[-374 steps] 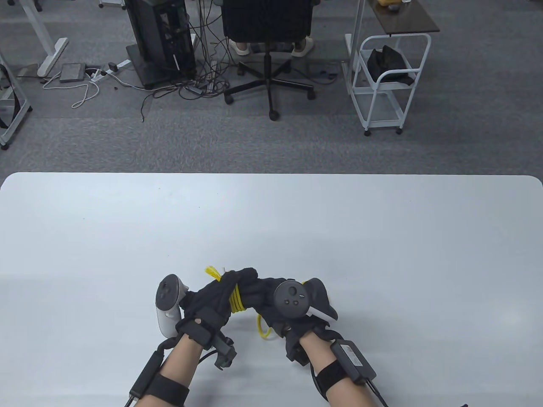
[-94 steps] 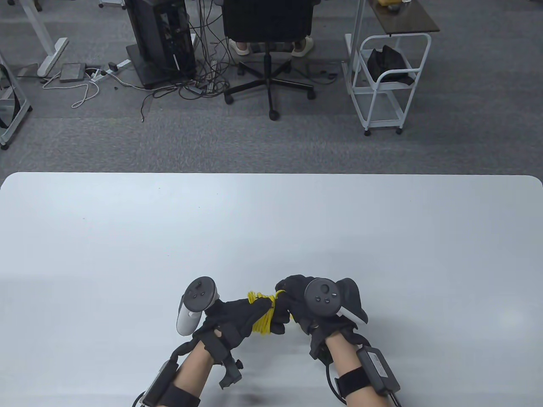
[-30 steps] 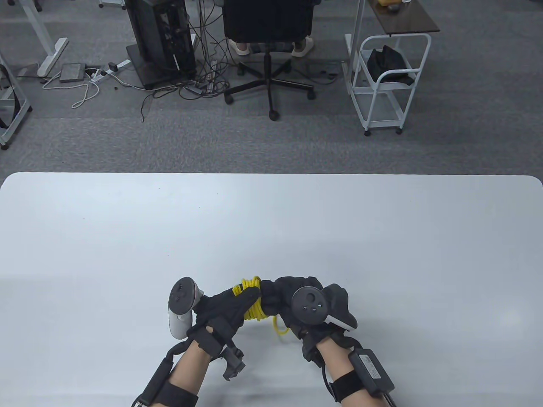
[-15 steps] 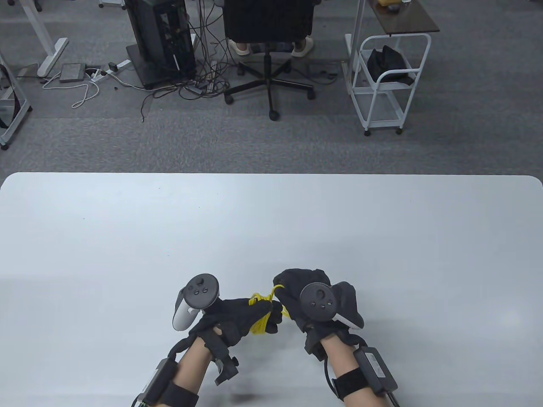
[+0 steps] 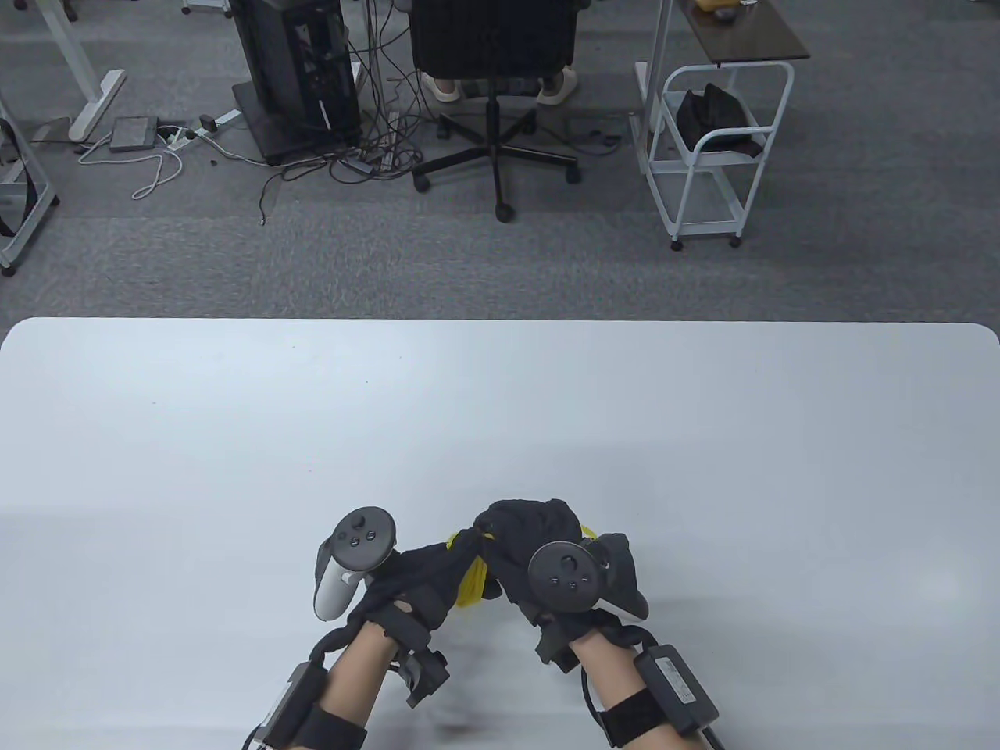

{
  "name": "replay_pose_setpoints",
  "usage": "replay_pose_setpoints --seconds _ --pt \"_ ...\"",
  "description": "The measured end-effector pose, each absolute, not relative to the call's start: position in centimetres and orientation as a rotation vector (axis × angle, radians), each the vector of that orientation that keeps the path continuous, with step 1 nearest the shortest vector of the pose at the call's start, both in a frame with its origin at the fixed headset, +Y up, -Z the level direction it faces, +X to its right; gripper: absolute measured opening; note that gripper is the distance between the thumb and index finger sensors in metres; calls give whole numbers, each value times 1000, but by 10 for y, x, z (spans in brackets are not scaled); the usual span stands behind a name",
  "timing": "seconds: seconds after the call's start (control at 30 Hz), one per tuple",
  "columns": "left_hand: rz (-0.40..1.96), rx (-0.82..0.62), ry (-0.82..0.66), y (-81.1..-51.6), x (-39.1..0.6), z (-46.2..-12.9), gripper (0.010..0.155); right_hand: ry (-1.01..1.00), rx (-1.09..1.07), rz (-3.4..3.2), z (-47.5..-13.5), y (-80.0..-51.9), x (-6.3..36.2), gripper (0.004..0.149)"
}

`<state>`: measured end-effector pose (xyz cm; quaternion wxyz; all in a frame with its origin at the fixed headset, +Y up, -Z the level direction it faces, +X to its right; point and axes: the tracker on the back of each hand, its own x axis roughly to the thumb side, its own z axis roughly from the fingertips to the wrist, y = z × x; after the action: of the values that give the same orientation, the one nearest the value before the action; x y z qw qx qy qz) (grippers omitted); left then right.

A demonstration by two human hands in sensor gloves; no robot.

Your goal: Coil the rope

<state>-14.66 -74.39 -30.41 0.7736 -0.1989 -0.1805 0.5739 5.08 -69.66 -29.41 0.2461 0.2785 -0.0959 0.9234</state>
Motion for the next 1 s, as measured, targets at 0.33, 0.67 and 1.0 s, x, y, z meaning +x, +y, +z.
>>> replay_pose_setpoints --seconds 0.33,0.67,1.0 --pt "1279 -326 -297 -743 -156 -305 72 -272 812 2470 -291 -697 47 43" --pt "1374 -155 -188 -739 -171 -305 60 -233 904 2503 -286 -700 37 42" --pt "1464 -64 -229 -737 -182 -307 55 -193 952 2543 -287 -704 37 41"
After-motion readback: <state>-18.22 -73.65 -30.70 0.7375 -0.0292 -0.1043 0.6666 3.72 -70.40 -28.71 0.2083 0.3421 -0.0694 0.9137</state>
